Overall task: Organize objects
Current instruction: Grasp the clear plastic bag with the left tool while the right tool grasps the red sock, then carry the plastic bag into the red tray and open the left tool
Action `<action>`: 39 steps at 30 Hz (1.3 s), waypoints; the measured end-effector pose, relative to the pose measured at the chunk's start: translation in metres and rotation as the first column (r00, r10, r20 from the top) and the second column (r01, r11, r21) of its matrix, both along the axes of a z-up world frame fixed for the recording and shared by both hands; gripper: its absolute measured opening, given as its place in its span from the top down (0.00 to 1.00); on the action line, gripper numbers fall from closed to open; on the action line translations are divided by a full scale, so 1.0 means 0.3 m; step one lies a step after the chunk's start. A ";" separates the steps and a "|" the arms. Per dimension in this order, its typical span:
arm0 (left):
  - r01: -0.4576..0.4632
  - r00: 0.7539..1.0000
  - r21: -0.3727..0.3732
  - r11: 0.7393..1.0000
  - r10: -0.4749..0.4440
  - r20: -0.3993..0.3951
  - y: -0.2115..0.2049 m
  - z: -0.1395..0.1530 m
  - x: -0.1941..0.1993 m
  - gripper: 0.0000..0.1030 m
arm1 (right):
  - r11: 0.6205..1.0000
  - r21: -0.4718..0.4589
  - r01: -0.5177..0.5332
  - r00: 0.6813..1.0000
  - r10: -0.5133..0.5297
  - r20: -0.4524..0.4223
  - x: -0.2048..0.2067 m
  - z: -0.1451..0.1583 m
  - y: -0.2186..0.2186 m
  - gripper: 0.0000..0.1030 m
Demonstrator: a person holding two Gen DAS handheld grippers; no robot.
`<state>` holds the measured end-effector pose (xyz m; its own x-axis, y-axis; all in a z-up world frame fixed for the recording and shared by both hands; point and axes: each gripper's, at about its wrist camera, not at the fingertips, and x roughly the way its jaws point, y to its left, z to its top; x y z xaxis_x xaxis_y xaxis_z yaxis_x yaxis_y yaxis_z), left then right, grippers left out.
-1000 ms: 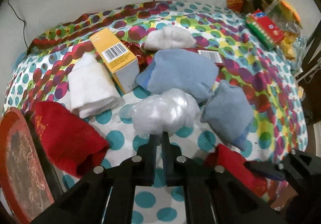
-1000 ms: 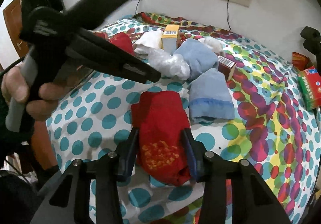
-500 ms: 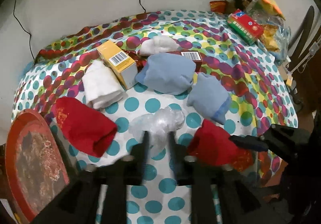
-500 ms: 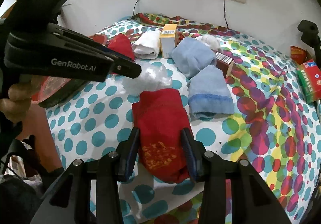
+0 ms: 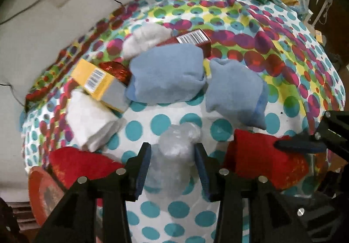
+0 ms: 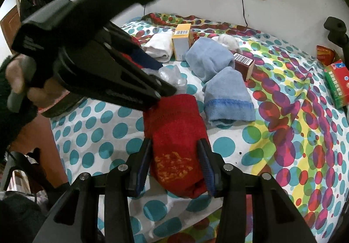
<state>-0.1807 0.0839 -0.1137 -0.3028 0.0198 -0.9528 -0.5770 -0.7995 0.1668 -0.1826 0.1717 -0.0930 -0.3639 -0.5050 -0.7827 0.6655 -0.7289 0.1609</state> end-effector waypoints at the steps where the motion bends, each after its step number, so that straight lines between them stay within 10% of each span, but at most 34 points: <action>1: -0.007 1.000 0.008 1.000 0.007 -0.002 -0.004 -0.009 -0.001 0.59 | 1.000 0.001 0.000 1.000 0.000 0.000 0.000 0.000 0.000 0.59; 11: -0.132 0.991 0.126 0.983 0.126 0.054 -0.072 0.007 -0.030 0.66 | 1.000 -0.010 0.011 1.000 -0.011 0.009 -0.004 0.001 0.004 0.59; 39: -0.307 0.946 0.167 0.937 0.320 -0.054 -0.336 0.214 0.126 0.66 | 0.996 0.059 0.068 0.998 -0.069 0.010 -0.006 -0.008 -0.026 0.59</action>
